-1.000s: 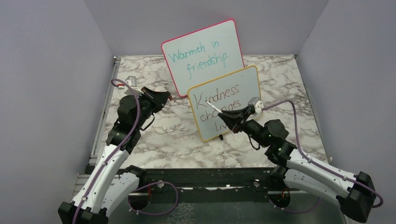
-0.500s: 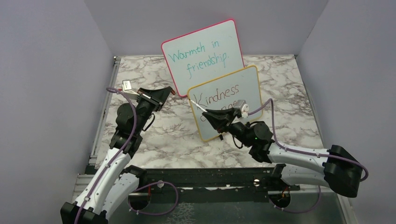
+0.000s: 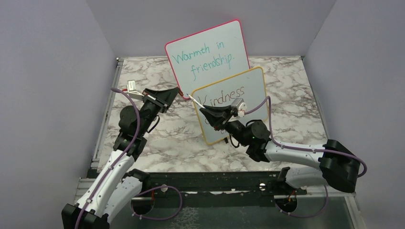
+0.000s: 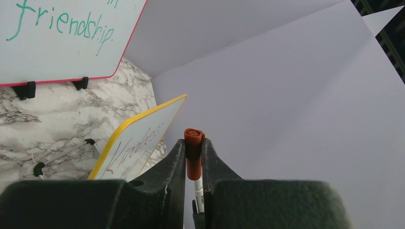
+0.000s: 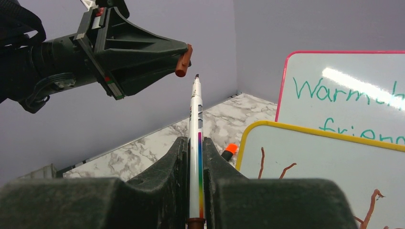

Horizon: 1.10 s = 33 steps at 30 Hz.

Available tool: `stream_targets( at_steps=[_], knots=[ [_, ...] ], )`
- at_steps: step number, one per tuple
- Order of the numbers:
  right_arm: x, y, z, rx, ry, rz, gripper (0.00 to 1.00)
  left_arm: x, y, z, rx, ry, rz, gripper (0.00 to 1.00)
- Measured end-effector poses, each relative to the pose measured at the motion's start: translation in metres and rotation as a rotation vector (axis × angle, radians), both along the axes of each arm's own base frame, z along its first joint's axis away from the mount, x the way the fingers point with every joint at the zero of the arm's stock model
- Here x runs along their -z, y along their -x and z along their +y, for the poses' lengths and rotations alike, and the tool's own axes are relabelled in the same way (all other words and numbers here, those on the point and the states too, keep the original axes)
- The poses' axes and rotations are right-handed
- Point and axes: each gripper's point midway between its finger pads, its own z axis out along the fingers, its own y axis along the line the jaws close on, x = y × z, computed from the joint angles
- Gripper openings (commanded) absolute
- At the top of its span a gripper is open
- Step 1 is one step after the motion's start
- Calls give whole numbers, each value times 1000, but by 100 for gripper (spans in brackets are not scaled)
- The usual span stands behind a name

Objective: Write a sentence on the whiteboard
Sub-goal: Close the whiteboard marker at the center of the board.

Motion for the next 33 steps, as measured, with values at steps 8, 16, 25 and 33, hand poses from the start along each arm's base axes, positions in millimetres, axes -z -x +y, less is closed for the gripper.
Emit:
stream_targets(
  at_steps=[8,16,25,33],
  knots=[
    [0,1,3,-14,6,-7,1,6,-3,-5,26,0,24,0],
    [0,2,4,-21,9,-9,1,7,-4,-6,26,1,28,0],
    [2,5,7,-39,19,-9,1,8,-4,-6,26,0,29,0],
    [2,5,7,-41,20,-10,1,8,-4,-6,27,0,29,0]
  ],
)
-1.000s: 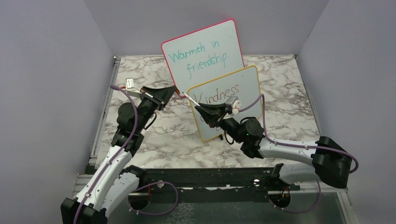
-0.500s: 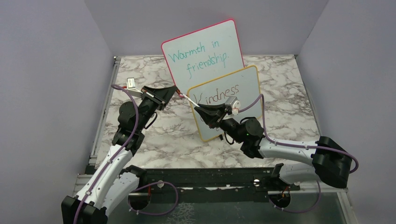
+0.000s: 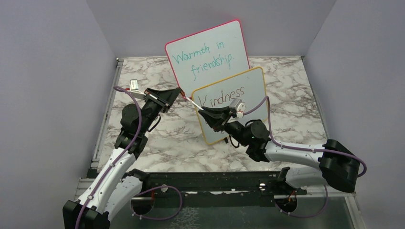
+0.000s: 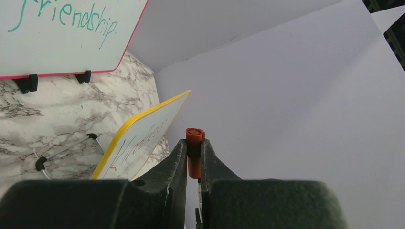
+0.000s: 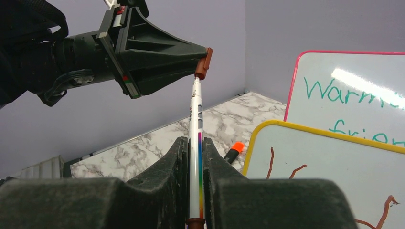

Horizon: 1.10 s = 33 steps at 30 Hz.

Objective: Write a sentence on the whiteboard
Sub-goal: Close the whiteboard marker at the center of the board.

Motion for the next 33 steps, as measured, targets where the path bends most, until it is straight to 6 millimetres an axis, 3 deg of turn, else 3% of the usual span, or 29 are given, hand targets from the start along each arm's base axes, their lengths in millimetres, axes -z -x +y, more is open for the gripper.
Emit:
stream_targets(
  at_steps=[33],
  knots=[
    [3,-3,2,10,-9,5,1,0,3,-5,34,-21,-19,0]
  ],
)
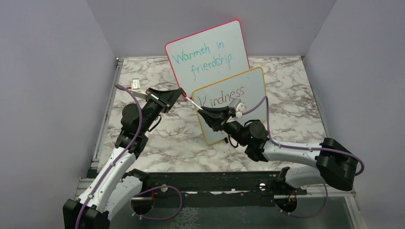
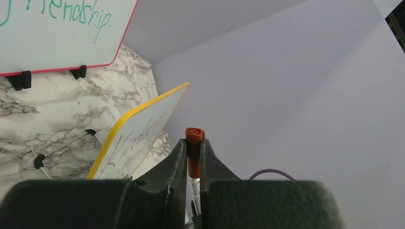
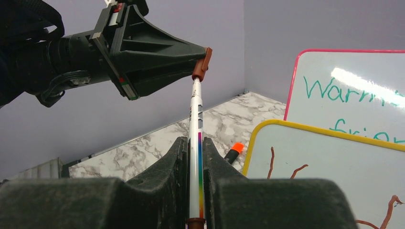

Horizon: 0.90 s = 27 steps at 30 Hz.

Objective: Write a sentence on the whiteboard
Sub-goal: Close the whiteboard marker at the center of the board.

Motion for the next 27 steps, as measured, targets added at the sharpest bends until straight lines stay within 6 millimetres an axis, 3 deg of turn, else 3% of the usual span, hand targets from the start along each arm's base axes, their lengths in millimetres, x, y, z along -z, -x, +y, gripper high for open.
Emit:
stream_targets(
  at_steps=[16,27],
  knots=[
    [-2,-2,-2,15,-14,3,1,3,5,-8,45,-25,-8,0],
    [-10,-8,4,18,-125,-26,1,-5,13,-17,55,-18,-43,0]
  ],
)
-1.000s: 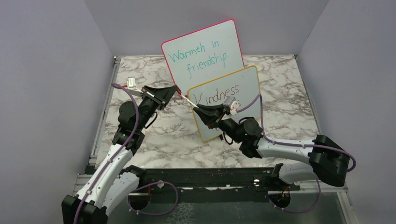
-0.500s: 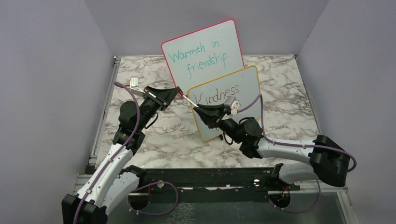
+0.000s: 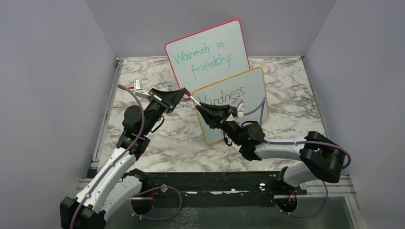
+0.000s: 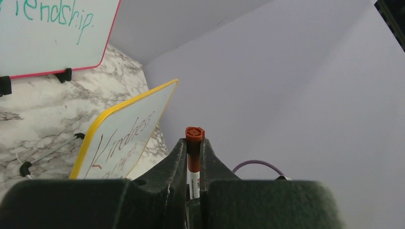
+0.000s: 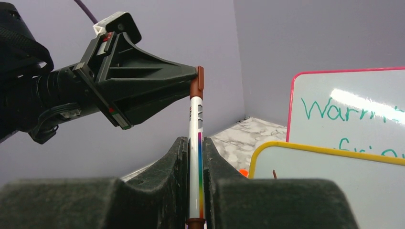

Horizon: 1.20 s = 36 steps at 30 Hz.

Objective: Write a sentence on the whiteboard
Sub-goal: Close the whiteboard marker at the center of the board.

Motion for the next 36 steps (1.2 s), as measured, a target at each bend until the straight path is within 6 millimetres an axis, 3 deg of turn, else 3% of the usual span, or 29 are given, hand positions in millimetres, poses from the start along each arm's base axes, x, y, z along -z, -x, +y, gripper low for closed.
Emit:
stream_targets(
  at_steps=[12,27,32,36],
  knots=[
    [-19,-4,4,7,-109,-31,1,-22,2,-3,-88,58,-100,0],
    [-21,-2,5,-27,-163,19,1,-13,15,-7,-97,52,-155,0],
    [-21,-5,2,-11,-171,28,1,5,33,-29,25,-24,-133,34],
    [-18,-3,-5,-1,-169,37,1,15,36,-32,42,-68,-117,58]
  ],
)
